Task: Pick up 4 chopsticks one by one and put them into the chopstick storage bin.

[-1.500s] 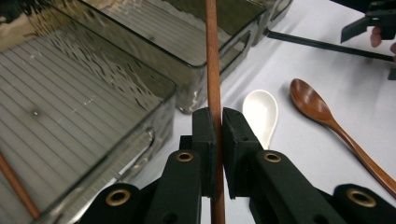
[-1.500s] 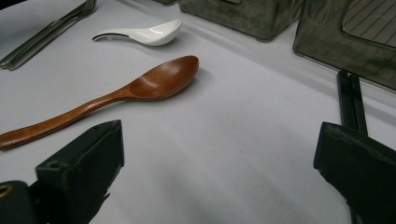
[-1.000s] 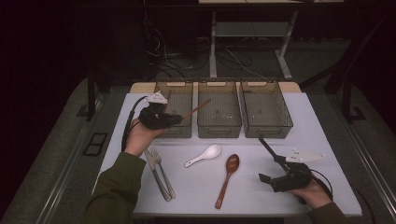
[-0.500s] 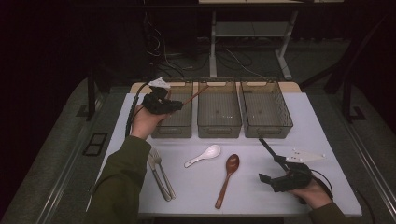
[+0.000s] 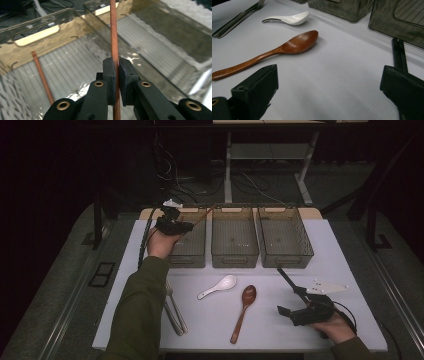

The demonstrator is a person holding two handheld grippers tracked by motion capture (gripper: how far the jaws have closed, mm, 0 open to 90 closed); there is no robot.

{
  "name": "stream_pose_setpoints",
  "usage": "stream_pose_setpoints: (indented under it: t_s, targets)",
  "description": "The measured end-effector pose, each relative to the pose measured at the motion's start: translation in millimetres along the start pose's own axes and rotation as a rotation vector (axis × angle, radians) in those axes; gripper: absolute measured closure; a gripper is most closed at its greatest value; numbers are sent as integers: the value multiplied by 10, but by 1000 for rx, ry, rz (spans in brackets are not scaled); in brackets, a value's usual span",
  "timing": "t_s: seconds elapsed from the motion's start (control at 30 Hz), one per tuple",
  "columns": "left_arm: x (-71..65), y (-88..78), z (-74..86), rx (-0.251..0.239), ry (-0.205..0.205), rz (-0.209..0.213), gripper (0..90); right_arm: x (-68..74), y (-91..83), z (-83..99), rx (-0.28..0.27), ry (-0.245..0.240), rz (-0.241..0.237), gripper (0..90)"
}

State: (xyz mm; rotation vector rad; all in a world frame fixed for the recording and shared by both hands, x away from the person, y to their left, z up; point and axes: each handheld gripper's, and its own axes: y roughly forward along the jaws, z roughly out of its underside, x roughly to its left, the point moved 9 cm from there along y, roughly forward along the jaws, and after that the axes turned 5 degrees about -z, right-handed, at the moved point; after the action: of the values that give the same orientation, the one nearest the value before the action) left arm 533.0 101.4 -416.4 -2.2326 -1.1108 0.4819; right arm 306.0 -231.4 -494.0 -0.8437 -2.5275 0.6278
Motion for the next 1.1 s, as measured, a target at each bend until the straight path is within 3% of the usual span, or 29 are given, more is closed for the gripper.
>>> stream_pose_setpoints:
  t_s: [0.13,0.37,0.57,0.87,1.1]
  targets:
    - [87,61,6,2,-16,-29,834,1,0,-1,-1,0,-2,16]
    - [225,147,65,29,-100,-76,834,2,-4,-2,-3,-1,-1,16]
    - [306,174,120,53,-138,-101,833,-3,-8,-2,-3,-2,-1,16]
    - [316,198,135,61,-151,-105,827,1,-9,-3,-4,-6,-2,16]
    - [311,200,128,55,-141,-107,734,1,-8,-1,-3,-7,-2,16]
